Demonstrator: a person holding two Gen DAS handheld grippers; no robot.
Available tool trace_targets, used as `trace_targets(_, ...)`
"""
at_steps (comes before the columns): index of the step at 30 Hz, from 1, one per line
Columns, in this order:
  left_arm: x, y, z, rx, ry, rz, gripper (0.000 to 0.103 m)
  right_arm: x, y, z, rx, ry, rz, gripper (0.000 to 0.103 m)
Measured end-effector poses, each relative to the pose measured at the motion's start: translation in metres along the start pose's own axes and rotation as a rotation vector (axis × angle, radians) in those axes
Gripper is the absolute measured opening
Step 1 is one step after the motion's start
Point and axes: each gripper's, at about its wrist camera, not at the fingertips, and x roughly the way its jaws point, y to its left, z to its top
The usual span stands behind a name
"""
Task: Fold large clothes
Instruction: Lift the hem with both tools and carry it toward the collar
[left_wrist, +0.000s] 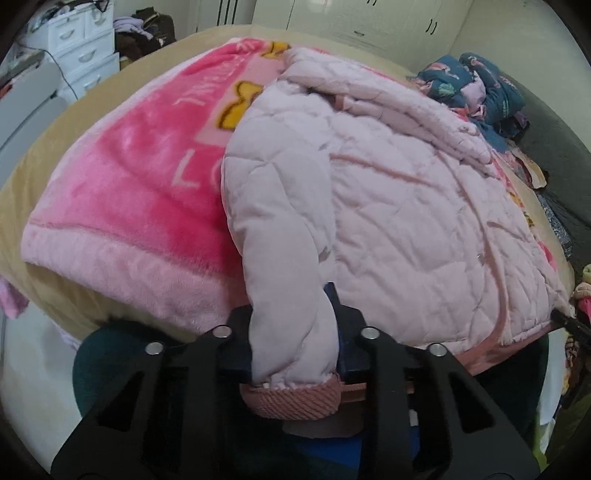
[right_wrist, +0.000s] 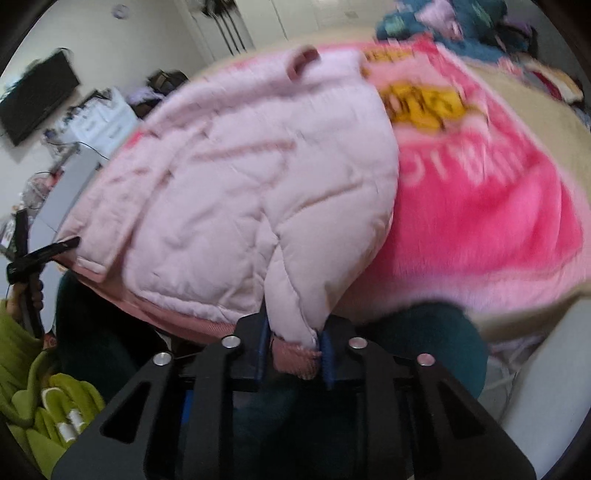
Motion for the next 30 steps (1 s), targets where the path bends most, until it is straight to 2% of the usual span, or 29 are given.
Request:
trace_targets(6, -0.022, -0.007, 0.02, 0.007, -0.079, -0.043, 0.012, -0.031, -0.003, 0.027, 0.042, -0.165, 0.112, 0.016)
trace_targets(10, -0.033, -0.009, 0.035, 0.005, -0.122, -0.044, 0.012, -0.037, -0.006, 0.052, 0.066, -0.22, 0.142, 0.015)
trace_targets(17, -0.04, -0.017, 0.055, 0.016, -0.175, -0.048, 0.012, -0.044, 0.0, 0.09, 0.03, -0.273, 0.149, 0.014)
trace_targets(30, -0.047, -0.026, 0.098, -0.003, -0.26, -0.059, 0.012, -0.044, -0.003, 0.133, 0.037, -0.342, 0.134, 0.014)
